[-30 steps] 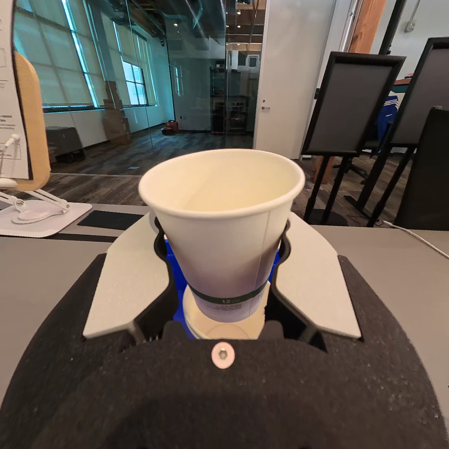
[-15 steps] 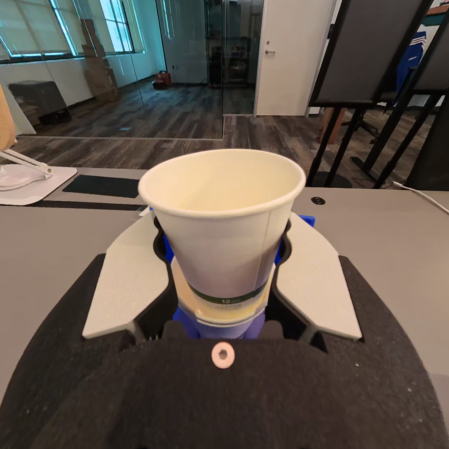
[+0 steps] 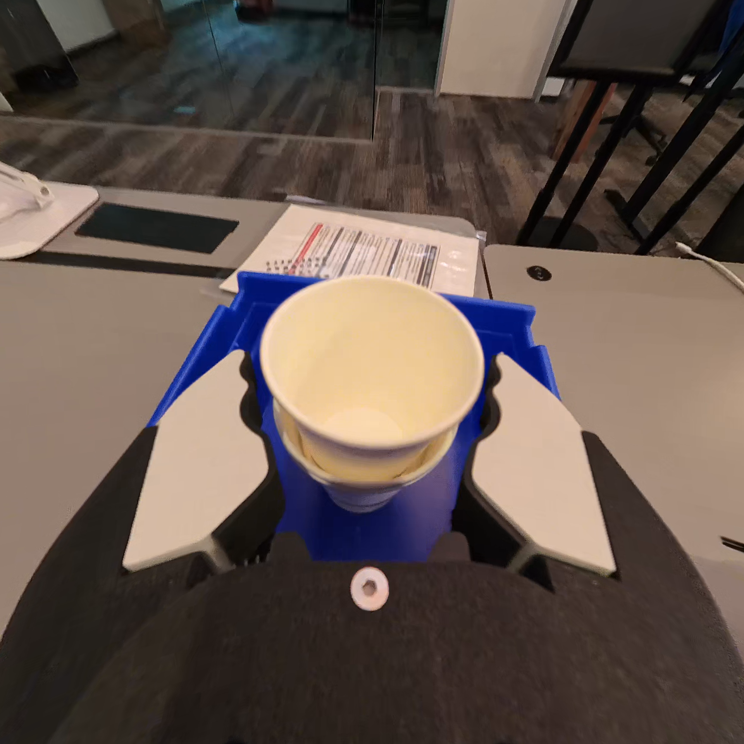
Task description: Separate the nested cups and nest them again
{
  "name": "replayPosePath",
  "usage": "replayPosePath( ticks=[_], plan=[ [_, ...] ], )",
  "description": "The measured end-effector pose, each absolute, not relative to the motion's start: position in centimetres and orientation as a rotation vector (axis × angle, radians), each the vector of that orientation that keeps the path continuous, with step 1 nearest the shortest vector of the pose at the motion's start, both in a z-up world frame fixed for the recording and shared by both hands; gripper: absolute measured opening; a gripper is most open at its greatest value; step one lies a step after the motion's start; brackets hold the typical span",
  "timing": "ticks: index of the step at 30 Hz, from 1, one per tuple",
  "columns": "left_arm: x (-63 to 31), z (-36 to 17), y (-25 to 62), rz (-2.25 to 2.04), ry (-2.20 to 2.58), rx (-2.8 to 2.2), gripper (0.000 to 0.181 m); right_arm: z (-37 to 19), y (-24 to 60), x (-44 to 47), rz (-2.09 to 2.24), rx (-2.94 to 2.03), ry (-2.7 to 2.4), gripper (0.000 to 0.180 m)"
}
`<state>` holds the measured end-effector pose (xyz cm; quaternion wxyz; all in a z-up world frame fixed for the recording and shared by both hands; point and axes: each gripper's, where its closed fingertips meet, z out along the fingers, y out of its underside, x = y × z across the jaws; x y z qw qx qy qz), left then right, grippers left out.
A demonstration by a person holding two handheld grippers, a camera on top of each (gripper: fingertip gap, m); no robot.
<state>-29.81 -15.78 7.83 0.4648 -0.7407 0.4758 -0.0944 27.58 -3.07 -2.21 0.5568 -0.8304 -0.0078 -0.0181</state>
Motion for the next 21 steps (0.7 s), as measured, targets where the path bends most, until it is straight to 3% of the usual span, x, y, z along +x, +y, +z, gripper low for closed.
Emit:
replayPosePath(
  ticks=[5, 9, 15, 21],
  plan=[
    [-30.8, 8.3, -16.0, -0.203, 1.154, -1.818, 0.048, -1.9, -4.5, 26.4, -0.055, -2.066, -0.092, 0.115],
    [-34.3, 9.0, -15.0, -0.14, 1.075, -1.861, 0.048, 1.6, -5.4, 25.6, -0.044, -1.967, -0.095, 0.115],
    [-48.4, 9.5, -9.9, 0.221, 0.917, -2.017, 0.043, 5.6, -6.4, 23.9, -0.015, -1.824, -0.143, 0.111],
    [-60.8, 3.7, -6.3, 0.465, 1.001, -2.277, 0.041, 5.4, -6.4, 23.4, -0.005, -1.835, -0.171, 0.11]
  ],
)
